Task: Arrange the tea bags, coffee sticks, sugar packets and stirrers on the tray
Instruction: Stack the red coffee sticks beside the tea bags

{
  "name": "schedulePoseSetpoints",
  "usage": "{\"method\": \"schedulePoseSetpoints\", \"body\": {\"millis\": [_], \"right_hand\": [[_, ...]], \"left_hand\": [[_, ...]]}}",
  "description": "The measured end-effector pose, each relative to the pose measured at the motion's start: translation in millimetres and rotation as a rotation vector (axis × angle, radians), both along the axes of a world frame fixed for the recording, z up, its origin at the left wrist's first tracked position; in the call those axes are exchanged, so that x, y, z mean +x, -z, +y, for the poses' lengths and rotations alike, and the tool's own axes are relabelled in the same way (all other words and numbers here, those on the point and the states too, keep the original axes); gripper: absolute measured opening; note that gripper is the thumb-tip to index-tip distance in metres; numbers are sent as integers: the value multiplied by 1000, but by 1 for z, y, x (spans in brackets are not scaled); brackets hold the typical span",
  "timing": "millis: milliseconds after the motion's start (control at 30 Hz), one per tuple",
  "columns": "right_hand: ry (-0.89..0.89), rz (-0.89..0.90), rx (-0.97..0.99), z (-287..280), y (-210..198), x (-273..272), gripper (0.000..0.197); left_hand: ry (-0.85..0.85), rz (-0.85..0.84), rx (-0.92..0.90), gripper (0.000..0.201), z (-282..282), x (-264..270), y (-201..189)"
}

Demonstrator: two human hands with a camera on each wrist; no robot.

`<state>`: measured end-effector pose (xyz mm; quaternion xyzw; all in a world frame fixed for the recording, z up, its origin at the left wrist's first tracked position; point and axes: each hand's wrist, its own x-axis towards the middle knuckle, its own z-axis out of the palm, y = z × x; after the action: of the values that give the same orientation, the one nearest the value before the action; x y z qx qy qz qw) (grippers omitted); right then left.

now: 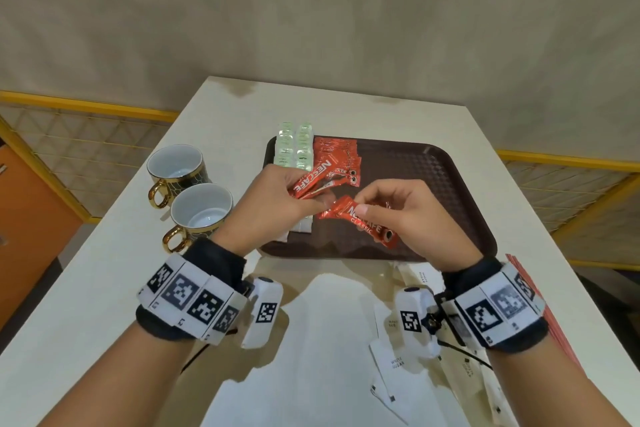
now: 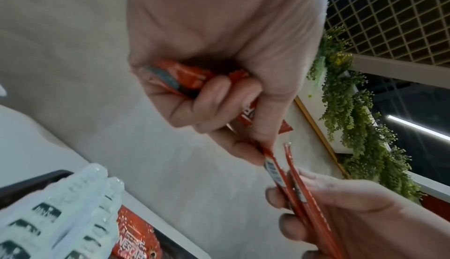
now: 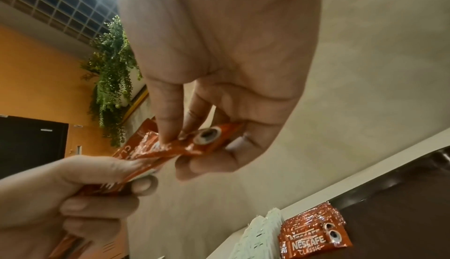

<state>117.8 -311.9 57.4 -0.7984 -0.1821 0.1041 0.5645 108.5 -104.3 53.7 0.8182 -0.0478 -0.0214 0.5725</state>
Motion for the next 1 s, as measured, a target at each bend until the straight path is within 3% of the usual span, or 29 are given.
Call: {"method": "schedulePoseSetpoints", "body": {"millis": [100, 300, 400, 500, 633, 833, 1000], "right_hand": [[36, -4, 62, 6, 2, -1, 6], [126, 14, 113, 16, 12, 2, 15], [150, -26, 86, 21, 19, 3, 14], [180, -44, 80, 24, 24, 4, 17], [173, 54, 175, 18, 22, 0, 21], [251, 118, 363, 12, 20, 3, 21], [274, 150, 478, 14, 12, 8, 26]], "left_hand": [[-78, -13, -117, 12, -3, 1, -1], [-154, 152, -384, 18, -15, -8, 11], [-134, 162, -357, 18, -16, -14, 17], [-237, 94, -255, 19, -15, -13, 26], [-348, 73, -257, 16, -11, -9, 31], [-295, 122, -328, 26, -10, -13, 35], [-212, 149, -286, 17, -17, -17, 41]]}}
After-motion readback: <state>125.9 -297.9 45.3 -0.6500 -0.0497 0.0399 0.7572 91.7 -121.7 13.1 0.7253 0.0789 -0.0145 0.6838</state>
